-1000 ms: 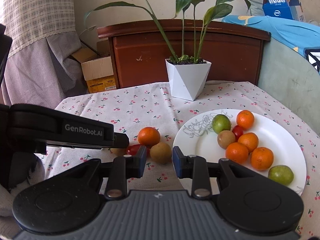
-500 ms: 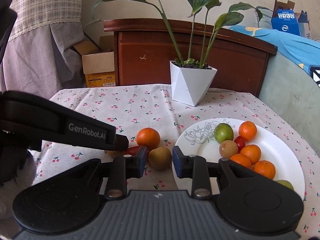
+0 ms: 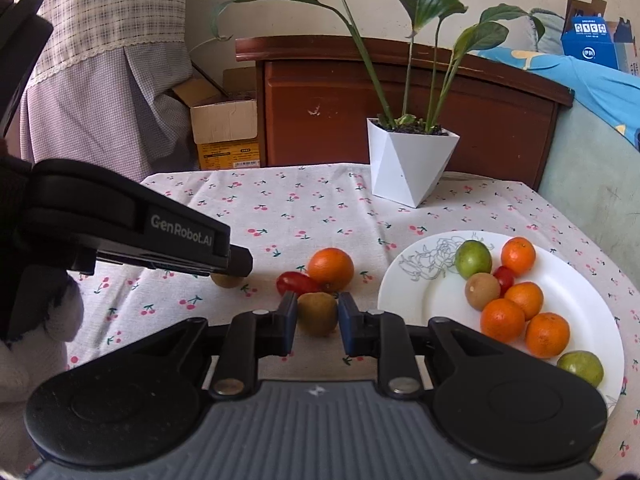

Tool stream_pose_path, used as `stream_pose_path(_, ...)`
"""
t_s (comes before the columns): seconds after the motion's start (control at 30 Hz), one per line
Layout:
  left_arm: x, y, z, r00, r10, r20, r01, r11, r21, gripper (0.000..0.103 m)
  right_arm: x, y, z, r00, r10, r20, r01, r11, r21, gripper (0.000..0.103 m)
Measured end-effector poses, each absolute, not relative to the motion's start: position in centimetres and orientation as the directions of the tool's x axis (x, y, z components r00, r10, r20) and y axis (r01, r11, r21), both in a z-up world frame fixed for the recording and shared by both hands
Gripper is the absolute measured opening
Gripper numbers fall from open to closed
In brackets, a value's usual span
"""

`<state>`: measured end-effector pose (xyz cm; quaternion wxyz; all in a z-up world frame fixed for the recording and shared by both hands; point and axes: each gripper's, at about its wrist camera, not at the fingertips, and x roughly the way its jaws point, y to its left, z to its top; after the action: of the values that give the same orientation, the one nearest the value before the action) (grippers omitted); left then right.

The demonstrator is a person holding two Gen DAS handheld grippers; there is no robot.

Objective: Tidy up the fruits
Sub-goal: 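Grasp a brown kiwi with the left tool while the right tool grasps another kiwi, then carry both kiwis onto the white plate and open both tools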

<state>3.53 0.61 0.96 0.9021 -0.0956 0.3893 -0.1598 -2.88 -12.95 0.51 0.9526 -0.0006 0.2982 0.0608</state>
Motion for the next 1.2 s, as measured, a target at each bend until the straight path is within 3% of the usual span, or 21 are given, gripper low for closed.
stream_pose_path(0.3, 3.5, 0.6, 0.8, 0.636, -0.360, -0.683, 0.211, 0.932, -0.294, 0.023, -2.5, -13.6, 0.1, 0.813, 0.127, -0.569, -0.081, 0.991, 0.105, 0.027)
stream_pose_path(0.43, 3.5, 0.4, 0.6, 0.634, -0.359, -0.685, 0.214, 0.933, -0.290, 0.024, -2.3, -13.5, -0.1, 0.807, 0.128, -0.577, -0.080, 0.991, 0.108, 0.035)
stream_pose_path(0.6, 3.5, 0.2, 0.2, 0.633, -0.353, -0.689, 0.218, 0.935, -0.279, 0.025, -2.1, -13.5, -0.4, 0.798, 0.135, -0.588, -0.080, 0.990, 0.118, 0.035)
stream_pose_path(0.67, 3.5, 0.1, 0.2, 0.635, -0.350, -0.689, 0.222, 0.936, -0.272, 0.025, -2.0, -13.6, -0.5, 0.795, 0.136, -0.592, -0.076, 0.989, 0.125, 0.027)
stream_pose_path(1.2, 1.9, -0.3, 3.6, 0.670, -0.378, -0.638, 0.256, 0.925, -0.280, 0.024, -3.4, -16.9, 3.1, 0.815, 0.152, -0.560, 0.015, 0.959, 0.282, 0.027)
